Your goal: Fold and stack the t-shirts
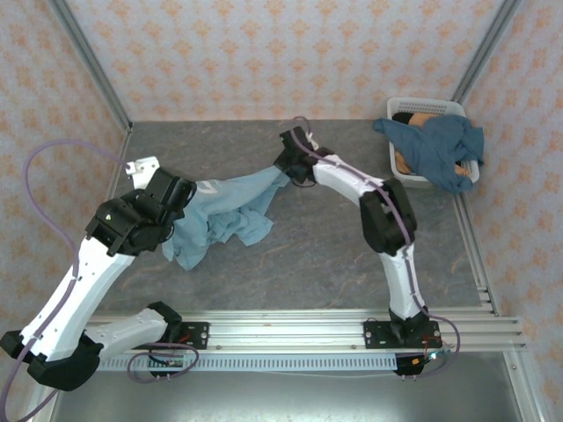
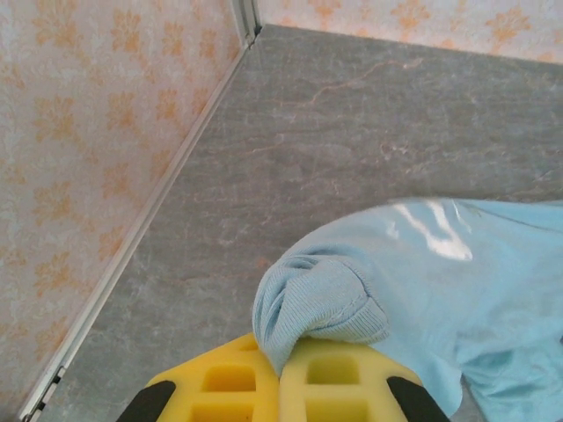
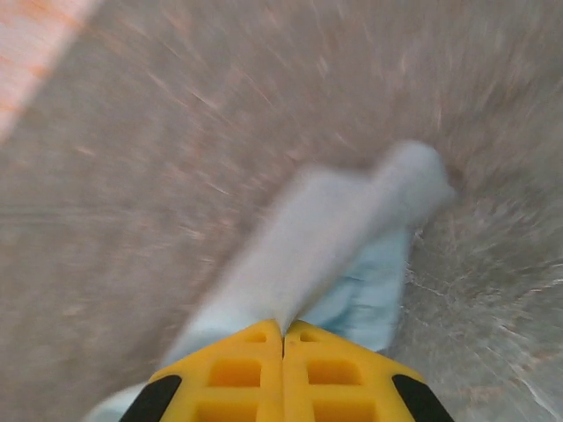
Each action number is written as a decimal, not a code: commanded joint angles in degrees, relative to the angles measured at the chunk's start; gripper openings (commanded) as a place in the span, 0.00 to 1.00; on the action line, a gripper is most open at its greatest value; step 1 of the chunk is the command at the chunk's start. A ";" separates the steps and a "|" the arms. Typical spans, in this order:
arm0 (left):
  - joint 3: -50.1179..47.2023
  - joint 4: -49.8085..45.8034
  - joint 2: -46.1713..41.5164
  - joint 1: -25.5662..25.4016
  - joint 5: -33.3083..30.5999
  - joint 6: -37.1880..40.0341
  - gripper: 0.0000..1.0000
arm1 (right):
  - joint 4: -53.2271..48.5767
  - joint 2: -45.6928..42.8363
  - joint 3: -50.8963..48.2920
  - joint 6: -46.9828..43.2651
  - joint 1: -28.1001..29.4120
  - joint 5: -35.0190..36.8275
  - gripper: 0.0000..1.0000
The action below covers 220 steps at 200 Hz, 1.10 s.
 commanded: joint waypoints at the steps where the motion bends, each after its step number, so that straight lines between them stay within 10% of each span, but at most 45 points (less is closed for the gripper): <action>1: 5.77 2.97 1.25 0.59 -2.66 2.51 0.00 | 1.21 -11.86 -2.39 -4.01 -1.18 4.94 0.00; 134: 26.06 18.43 -4.72 0.58 4.45 11.61 0.00 | -4.71 -53.00 -4.49 -17.88 -2.46 13.45 0.00; 220: 43.15 17.41 19.73 4.30 4.26 9.79 0.00 | -7.76 -41.37 6.24 -17.54 -13.21 11.77 0.00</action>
